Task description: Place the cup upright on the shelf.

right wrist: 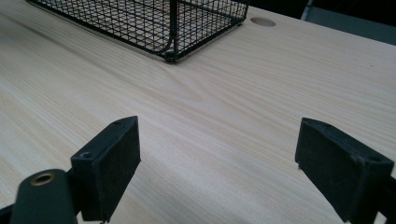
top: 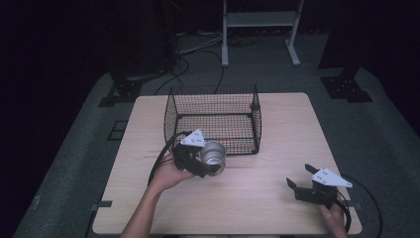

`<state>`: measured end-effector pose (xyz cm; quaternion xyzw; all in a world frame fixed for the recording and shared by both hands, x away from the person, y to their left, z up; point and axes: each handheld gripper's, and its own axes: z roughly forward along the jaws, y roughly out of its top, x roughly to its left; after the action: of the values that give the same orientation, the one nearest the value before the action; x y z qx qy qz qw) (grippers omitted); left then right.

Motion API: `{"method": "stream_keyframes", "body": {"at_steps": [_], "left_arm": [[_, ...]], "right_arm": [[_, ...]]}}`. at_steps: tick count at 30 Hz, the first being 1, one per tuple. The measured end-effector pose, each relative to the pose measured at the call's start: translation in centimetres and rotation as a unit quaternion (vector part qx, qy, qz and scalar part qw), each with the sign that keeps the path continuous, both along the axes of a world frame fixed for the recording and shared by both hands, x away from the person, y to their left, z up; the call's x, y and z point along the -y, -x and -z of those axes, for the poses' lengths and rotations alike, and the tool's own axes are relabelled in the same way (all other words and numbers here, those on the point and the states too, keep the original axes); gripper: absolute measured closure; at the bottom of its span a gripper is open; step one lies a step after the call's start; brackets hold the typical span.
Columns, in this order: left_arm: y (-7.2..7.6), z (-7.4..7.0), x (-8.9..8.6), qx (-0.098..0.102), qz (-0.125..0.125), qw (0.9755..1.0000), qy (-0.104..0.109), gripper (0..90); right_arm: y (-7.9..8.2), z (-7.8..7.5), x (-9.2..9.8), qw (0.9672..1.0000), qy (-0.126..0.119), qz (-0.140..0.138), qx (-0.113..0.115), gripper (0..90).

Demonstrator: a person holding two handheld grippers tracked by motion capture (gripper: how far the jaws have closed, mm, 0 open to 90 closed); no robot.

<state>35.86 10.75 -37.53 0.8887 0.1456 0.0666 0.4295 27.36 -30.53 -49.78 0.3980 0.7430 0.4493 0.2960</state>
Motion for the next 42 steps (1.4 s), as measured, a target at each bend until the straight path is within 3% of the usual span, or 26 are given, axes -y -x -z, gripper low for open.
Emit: {"method": "stream_keyframes", "body": {"at_steps": [13, 27, 30, 33, 36, 42], "left_arm": [[-2.9, -3.4, 0.9, 0.007, -0.001, 0.9999, -0.012, 17.8], [-6.5, -7.0, 2.7, 0.018, -0.013, 0.9998, 0.004, 17.8], [-7.4, -7.6, 3.1, 0.022, -0.018, 0.9996, -0.001, 17.8], [-8.0, -7.9, 3.6, 0.022, -0.024, 0.9994, -0.004, 17.8], [-8.6, -8.0, 4.0, 0.026, -0.027, 0.9991, -0.019, 17.8], [-10.0, -7.6, 4.6, 0.018, -0.043, 0.9987, -0.022, 17.8]], "right_arm": [[-0.1, 0.0, 0.0, 1.0, -0.002, -0.001, 0.001, 13.4], [-0.1, 0.0, 0.1, 1.0, -0.004, -0.002, 0.0, 13.4], [-0.1, 0.0, 0.1, 1.0, -0.007, -0.003, -0.001, 13.4], [-0.1, 0.0, 0.2, 1.0, -0.007, -0.003, -0.001, 13.4], [-0.1, 0.0, 0.2, 1.0, -0.007, -0.002, 0.0, 13.4], [0.0, 0.0, 0.1, 1.0, -0.009, -0.002, -0.002, 13.4]]}}
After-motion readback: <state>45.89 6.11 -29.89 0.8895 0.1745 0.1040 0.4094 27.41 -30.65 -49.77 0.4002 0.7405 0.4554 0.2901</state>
